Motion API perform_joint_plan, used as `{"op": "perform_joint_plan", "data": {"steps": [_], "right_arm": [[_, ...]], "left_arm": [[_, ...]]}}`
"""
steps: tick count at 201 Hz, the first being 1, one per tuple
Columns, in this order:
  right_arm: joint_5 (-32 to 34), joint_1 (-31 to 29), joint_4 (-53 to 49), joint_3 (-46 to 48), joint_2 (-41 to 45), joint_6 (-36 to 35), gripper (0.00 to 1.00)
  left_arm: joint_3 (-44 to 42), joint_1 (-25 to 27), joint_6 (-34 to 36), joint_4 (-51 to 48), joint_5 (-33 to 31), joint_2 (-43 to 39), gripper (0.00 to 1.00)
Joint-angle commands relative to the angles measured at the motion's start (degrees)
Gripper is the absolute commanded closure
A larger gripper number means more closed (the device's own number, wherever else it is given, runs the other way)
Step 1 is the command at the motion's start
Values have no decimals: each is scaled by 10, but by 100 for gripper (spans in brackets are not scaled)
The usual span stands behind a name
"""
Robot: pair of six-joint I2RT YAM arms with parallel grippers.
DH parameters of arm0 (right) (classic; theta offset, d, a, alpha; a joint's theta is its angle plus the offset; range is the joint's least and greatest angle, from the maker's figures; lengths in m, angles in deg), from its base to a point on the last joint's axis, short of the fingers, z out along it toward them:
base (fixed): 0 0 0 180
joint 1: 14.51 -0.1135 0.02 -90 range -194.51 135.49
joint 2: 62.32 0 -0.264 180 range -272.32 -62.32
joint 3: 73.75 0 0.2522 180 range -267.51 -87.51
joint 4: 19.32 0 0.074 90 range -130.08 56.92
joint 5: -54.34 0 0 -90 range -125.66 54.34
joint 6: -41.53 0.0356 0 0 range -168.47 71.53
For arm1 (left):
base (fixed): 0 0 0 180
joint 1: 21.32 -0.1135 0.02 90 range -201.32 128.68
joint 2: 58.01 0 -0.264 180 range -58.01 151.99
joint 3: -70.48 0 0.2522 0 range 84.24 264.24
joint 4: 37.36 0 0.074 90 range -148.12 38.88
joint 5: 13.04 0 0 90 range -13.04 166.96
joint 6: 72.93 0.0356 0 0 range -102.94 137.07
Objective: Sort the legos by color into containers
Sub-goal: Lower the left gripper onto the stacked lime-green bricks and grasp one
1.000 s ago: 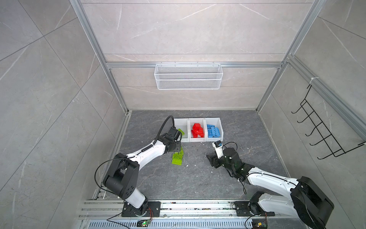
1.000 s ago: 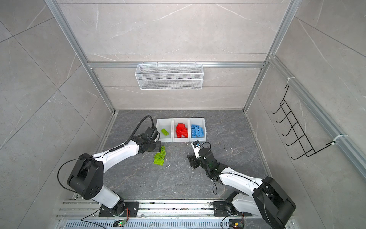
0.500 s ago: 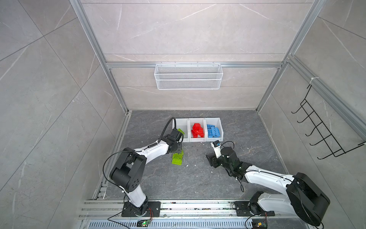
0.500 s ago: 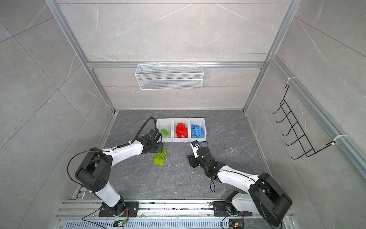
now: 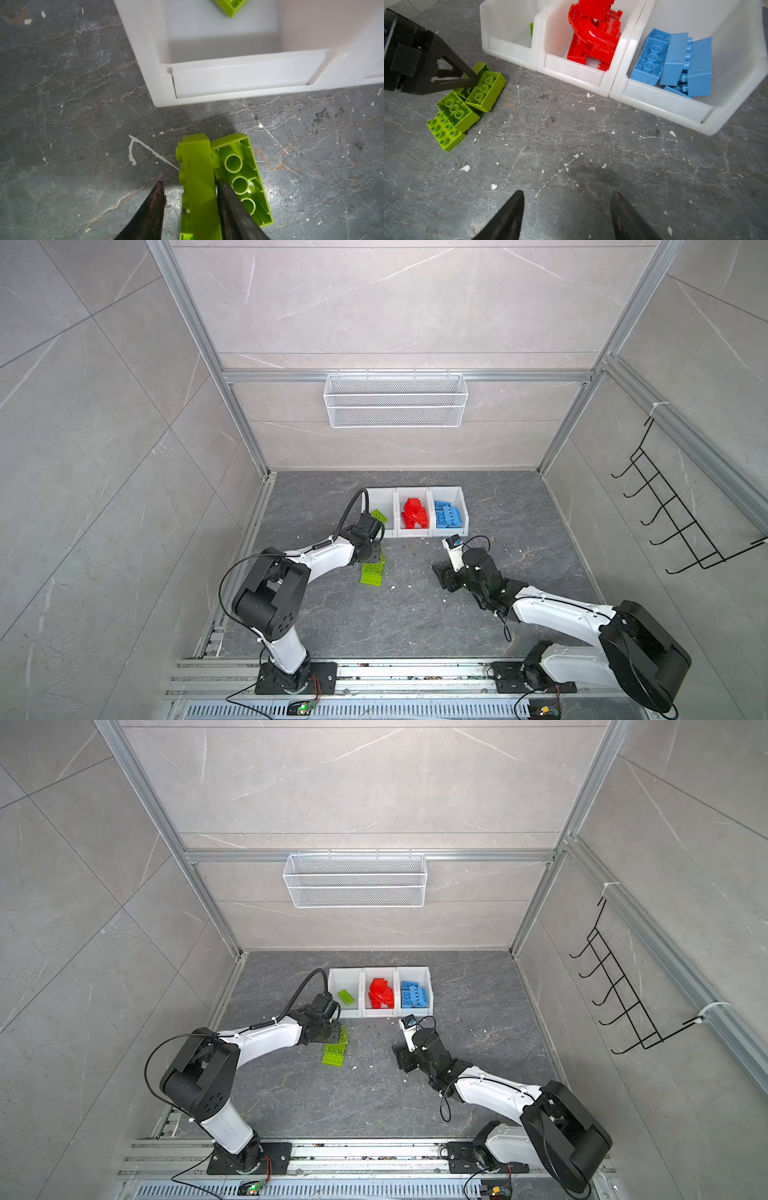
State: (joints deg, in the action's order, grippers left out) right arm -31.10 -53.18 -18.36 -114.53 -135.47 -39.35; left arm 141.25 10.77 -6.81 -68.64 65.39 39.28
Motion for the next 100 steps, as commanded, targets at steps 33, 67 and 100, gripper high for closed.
{"op": "perform_joint_plan", "data": {"steps": [33, 67, 100], "right_arm": [[6, -5, -10, -17, -8, -11, 32], [5, -5, -11, -17, -8, -11, 32], [6, -5, -11, -18, -9, -12, 32]], "left_arm": [[-1, -7, -5, 15, -2, 10, 57], [-4, -9, -9, 25, 13, 15, 66], [-11, -9, -11, 27, 15, -2, 73]]}}
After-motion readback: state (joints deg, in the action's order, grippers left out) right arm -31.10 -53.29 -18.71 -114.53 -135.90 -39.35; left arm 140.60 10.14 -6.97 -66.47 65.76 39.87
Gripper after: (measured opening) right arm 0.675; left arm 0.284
